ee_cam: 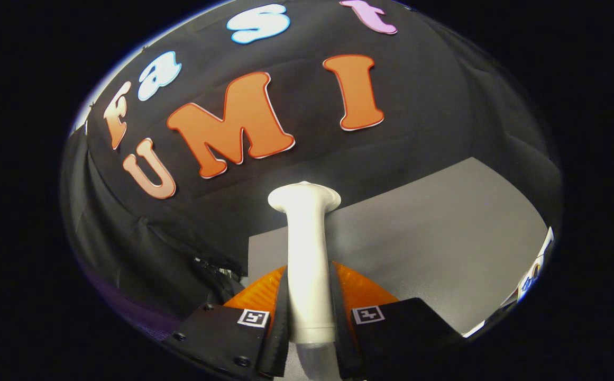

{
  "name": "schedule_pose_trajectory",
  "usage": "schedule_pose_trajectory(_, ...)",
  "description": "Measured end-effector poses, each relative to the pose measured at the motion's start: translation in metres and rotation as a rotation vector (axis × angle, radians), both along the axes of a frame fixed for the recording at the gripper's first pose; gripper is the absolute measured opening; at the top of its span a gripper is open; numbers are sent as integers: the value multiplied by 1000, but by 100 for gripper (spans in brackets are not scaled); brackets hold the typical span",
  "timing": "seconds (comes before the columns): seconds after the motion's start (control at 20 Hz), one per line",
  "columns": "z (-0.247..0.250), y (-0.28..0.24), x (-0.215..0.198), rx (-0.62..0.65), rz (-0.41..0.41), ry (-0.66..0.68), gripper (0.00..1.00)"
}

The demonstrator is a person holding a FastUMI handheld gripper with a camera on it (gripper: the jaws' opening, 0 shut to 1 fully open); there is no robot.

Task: Iron the clothes twice with a garment steamer, once on the left side and once on the right side.

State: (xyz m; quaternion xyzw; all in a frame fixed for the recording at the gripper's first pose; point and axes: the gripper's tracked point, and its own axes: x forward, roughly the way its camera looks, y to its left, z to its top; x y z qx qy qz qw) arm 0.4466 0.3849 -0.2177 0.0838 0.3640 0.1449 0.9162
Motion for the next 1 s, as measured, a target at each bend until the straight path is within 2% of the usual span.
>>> schedule_pose_trajectory(0.1,20,-12,-13,39,-25,-47,44)
schedule_pose_trajectory(0.35,78,-44,-69,79,-27,-176,44)
schedule_pose_trajectory(0.5,111,-65,-119,115,-48,-252,43)
schedule_pose_trajectory(0.75,153,-112,-205,60,-92,-399,43)
schedule_pose_trajectory(0.9,178,-123,-258,84,-82,-460,43)
schedule_pose_trajectory(1.0,186,-130,-287,51,-66,-516,43)
